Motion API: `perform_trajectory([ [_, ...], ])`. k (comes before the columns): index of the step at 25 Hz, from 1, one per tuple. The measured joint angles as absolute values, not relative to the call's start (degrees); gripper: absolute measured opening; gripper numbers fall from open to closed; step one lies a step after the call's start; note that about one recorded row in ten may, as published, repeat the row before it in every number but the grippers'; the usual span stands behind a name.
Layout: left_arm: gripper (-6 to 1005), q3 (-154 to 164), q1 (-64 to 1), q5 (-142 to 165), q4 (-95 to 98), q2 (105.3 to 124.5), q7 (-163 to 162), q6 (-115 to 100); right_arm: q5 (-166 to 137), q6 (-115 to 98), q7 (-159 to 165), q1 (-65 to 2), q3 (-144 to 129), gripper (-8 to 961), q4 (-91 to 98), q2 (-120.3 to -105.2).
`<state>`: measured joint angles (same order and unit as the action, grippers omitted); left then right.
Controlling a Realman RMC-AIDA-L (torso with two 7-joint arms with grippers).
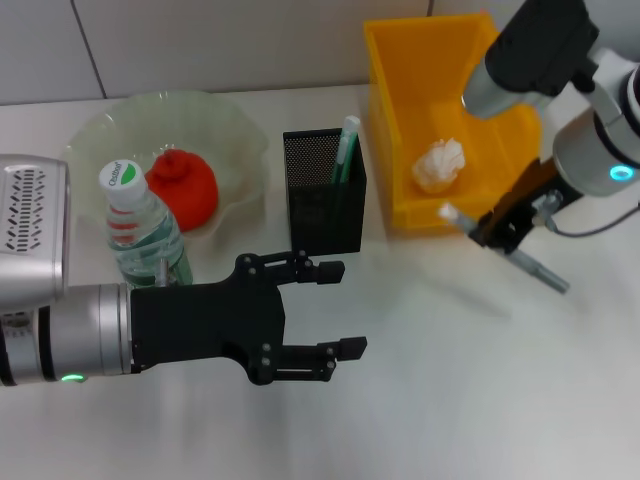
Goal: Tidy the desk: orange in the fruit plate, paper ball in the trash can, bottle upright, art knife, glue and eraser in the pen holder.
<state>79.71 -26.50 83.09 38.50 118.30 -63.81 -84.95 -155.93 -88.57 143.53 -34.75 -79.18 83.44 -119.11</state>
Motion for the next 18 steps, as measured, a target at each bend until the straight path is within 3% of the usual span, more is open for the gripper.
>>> perform_trajectory([
  [18, 786, 79.7, -27.2, 83.1, 38.5, 118.39, -63.8, -84.5, -149.5, -75.1, 137.5, -30.7, -70.6, 130, 89.6, -119.1],
])
